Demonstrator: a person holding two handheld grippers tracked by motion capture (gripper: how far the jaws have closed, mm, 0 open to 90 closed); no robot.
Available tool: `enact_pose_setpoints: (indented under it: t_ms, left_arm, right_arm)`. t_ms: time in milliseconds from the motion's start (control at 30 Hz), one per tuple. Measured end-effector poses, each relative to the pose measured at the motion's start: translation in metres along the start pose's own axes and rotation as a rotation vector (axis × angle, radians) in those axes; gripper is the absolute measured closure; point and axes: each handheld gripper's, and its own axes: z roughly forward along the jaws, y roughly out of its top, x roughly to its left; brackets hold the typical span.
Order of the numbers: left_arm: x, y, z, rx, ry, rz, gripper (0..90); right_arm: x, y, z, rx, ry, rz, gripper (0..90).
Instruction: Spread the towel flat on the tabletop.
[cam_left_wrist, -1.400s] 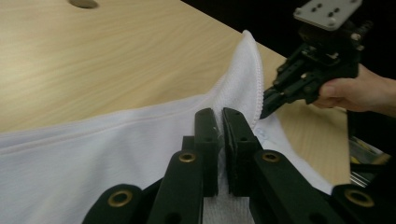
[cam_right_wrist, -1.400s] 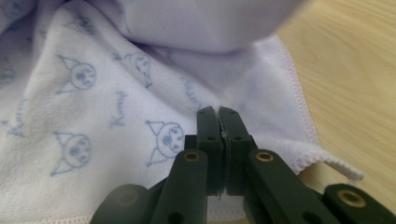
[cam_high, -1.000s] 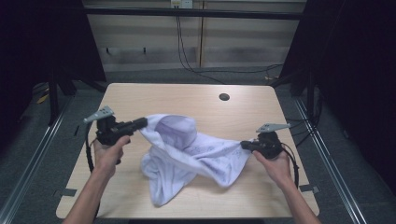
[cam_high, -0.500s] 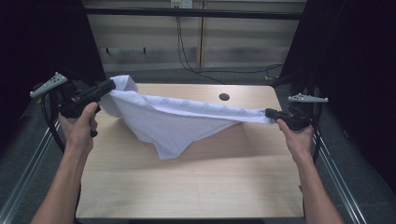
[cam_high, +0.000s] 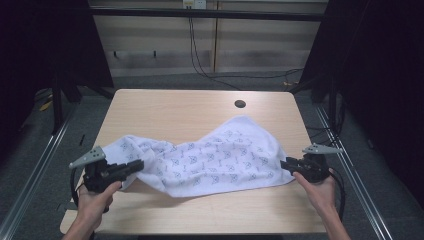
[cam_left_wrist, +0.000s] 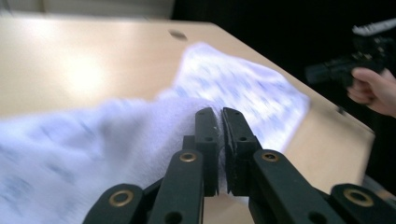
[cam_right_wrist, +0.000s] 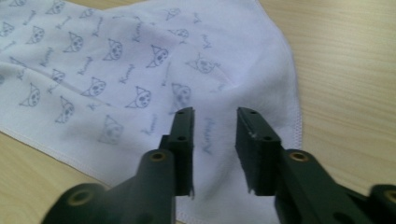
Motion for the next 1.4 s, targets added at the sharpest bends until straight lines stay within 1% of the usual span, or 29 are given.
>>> enact_pose_setpoints:
  t_ms: [100, 133, 233, 333, 367, 400, 433, 500, 533, 567, 600, 633, 667, 700, 733, 767, 833, 867, 900, 933, 967, 1067, 1133, 1167, 1200, 1233, 1333, 1367, 1400]
  left_arm:
    - [-0.005, -0.017, 0.004, 0.076, -0.059, 0.04, 80.3]
    - [-0.006, -0.021, 0.006, 0.093, -0.061, 0.055, 74.1]
    - [-0.002, -0.016, 0.006, 0.046, -0.062, 0.036, 63.2]
    - [0.005, -0.009, 0.008, 0.031, -0.031, 0.053, 60.4]
    - [0.017, -0.004, 0.013, 0.021, -0.016, 0.034, 60.5]
    - [0.017, -0.004, 0.013, 0.021, -0.016, 0.034, 60.8]
    - [0.032, -0.004, 0.023, 0.043, 0.018, 0.011, 61.1]
    - [0.044, -0.01, 0.037, 0.095, 0.05, -0.005, 59.5]
    - [0.048, -0.016, 0.046, 0.139, 0.054, -0.014, 55.8]
    - [0.051, -0.022, 0.055, 0.18, 0.064, -0.019, 49.9]
    - [0.051, -0.022, 0.055, 0.18, 0.064, -0.019, 47.4]
    - [0.051, -0.03, 0.063, 0.232, 0.077, 0.0, 47.4]
    - [0.05, -0.035, 0.068, 0.268, 0.069, 0.017, 48.2]
    - [0.048, -0.037, 0.071, 0.281, 0.065, 0.027, 49.2]
    - [0.044, -0.038, 0.073, 0.298, 0.076, 0.056, 67.2]
    - [0.042, -0.039, 0.074, 0.303, 0.066, 0.058, 67.2]
    - [0.038, -0.04, 0.077, 0.326, 0.06, 0.071, 76.3]
    - [0.037, -0.039, 0.076, 0.335, 0.055, 0.069, 82.1]
    - [0.036, -0.039, 0.076, 0.34, 0.049, 0.073, 82.1]
    - [0.035, -0.041, 0.076, 0.338, 0.044, 0.076, 82.4]
    - [0.033, -0.042, 0.075, 0.34, 0.036, 0.069, 82.4]
    - [0.031, -0.043, 0.076, 0.34, 0.025, 0.061, 82.4]
    - [0.028, -0.041, 0.084, 0.339, 0.011, 0.044, 82.2]
    - [0.028, -0.041, 0.084, 0.339, 0.011, 0.044, 81.7]
    - [0.024, -0.039, 0.093, 0.341, 0.005, 0.047, 81.3]
    - [0.024, -0.039, 0.093, 0.341, 0.005, 0.047, 81.0]
    - [0.015, -0.039, 0.102, 0.343, -0.006, 0.041, 80.1]
    - [0.01, -0.039, 0.105, 0.348, -0.013, 0.056, 80.1]
    - [-0.001, -0.042, 0.11, 0.36, -0.053, 0.048, 80.2]
  right_arm:
    - [0.007, 0.0, -0.004, -0.015, 0.027, -0.002, 64.0]
    - [0.018, -0.003, 0.001, 0.007, 0.063, -0.022, 63.6]
    - [0.04, -0.006, 0.015, 0.042, 0.126, -0.061, 61.8]
    - [0.061, -0.002, 0.031, 0.073, 0.171, -0.109, 60.6]
    - [0.067, 0.0, 0.035, 0.072, 0.193, -0.107, 60.1]
    - [0.073, 0.003, 0.04, 0.072, 0.206, -0.118, 59.8]
    - [0.078, 0.004, 0.045, 0.084, 0.218, -0.132, 59.1]
    - [0.088, 0.006, 0.056, 0.1, 0.25, -0.147, 58.3]
    - [0.092, 0.006, 0.062, 0.113, 0.252, -0.159, 58.1]
    - [0.097, 0.006, 0.066, 0.13, 0.259, -0.18, 57.3]
    - [0.097, 0.006, 0.066, 0.13, 0.259, -0.18, 57.3]
    - [0.102, 0.005, 0.07, 0.139, 0.268, -0.196, 56.5]
    - [0.106, 0.005, 0.074, 0.148, 0.276, -0.201, 55.3]
    - [0.107, 0.004, 0.076, 0.155, 0.292, -0.204, 54.6]
    - [0.11, 0.001, 0.078, 0.162, 0.295, -0.205, 53.4]
    - [0.11, 0.001, 0.078, 0.162, 0.295, -0.205, 53.4]
    - [0.11, -0.001, 0.079, 0.172, 0.295, -0.205, 52.1]
    - [0.11, -0.004, 0.08, 0.176, 0.276, -0.213, 51.4]
    - [0.11, -0.004, 0.08, 0.176, 0.276, -0.213, 51.4]
    - [0.111, -0.006, 0.08, 0.181, 0.248, -0.217, 51.4]
    - [0.112, -0.008, 0.081, 0.193, 0.18, -0.251, 52.3]
    - [0.111, -0.008, 0.083, 0.184, 0.141, -0.28, 51.8]
    - [0.102, -0.005, 0.085, 0.174, 0.131, -0.274, 62.4]
    - [0.102, -0.005, 0.085, 0.174, 0.131, -0.274, 62.4]
    - [0.092, -0.001, 0.089, 0.165, 0.116, -0.28, 71.6]
    - [0.086, 0.003, 0.091, 0.173, 0.1, -0.267, 78.0]
    - [0.065, 0.013, 0.099, 0.172, 0.073, -0.226, 83.7]
    - [0.065, 0.013, 0.099, 0.172, 0.073, -0.226, 83.7]
    - [0.052, 0.018, 0.104, 0.169, 0.051, -0.211, 84.9]
